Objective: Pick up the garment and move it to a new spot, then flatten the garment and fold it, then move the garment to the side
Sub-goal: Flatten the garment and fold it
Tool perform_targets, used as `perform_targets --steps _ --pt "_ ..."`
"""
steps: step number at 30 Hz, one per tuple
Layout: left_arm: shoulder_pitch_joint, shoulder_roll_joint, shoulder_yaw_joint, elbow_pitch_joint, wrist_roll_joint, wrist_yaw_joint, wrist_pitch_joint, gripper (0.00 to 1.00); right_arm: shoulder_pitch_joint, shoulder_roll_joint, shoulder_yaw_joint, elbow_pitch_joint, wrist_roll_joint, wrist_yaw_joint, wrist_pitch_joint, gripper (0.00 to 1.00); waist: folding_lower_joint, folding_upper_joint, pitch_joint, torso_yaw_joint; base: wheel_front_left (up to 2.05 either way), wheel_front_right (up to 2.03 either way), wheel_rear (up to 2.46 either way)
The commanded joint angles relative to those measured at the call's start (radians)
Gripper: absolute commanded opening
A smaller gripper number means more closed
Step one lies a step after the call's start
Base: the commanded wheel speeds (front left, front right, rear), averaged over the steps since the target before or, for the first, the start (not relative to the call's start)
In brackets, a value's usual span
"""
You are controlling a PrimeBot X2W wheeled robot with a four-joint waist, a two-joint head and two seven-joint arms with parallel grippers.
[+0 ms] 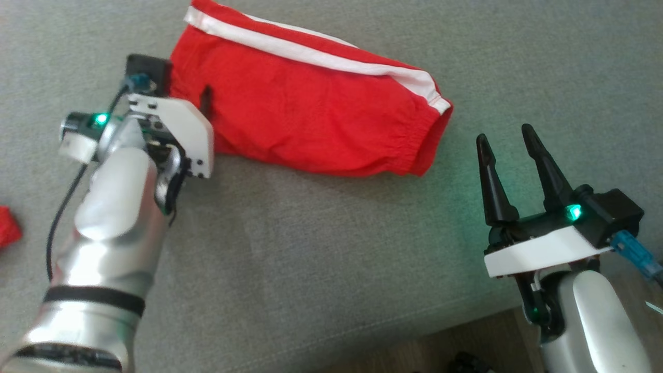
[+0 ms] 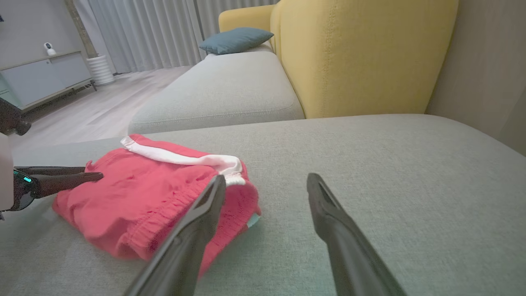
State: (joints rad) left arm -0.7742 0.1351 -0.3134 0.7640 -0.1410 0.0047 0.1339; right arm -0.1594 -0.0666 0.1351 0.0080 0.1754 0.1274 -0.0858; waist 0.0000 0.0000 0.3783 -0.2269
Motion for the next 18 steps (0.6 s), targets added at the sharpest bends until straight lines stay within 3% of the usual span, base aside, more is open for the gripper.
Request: perform_targets --steps 1,7,11,13,18 --pt "-0.054 0.04 0.019 0.001 0.011 0.011 0.018 1.0 -0.017 0.009 0.021 -0.027 0.006 0.003 -0.012 1.0 0.0 0.0 0.008 -0.013 0.0 0.0 0.0" --pt "-0.104 0.04 -0.006 0.127 0.028 0.025 0.124 1.0 -0.015 0.013 0.017 -0.011 0.017 0.003 -0.012 1.0 0.0 0.0 0.008 -0.014 0.0 0.0 0.0" --pt "-0.115 0.025 -0.01 0.187 0.006 0.001 0.204 1.0 -0.02 0.014 0.027 -0.005 0.025 0.003 -0.007 1.0 0.0 0.0 0.005 -0.008 0.0 0.0 0.0" --pt "-0.117 0.018 -0.013 0.206 -0.005 -0.017 0.235 0.0 -0.022 0.014 0.032 -0.004 0.029 0.003 -0.005 1.0 0.0 0.0 0.003 -0.006 0.0 0.0 0.0" --pt "-0.111 0.014 -0.025 0.214 -0.017 -0.044 0.265 0.0 -0.02 0.015 0.037 -0.005 0.038 0.003 -0.001 1.0 0.0 0.0 -0.004 0.0 0.0 0.0 0.0"
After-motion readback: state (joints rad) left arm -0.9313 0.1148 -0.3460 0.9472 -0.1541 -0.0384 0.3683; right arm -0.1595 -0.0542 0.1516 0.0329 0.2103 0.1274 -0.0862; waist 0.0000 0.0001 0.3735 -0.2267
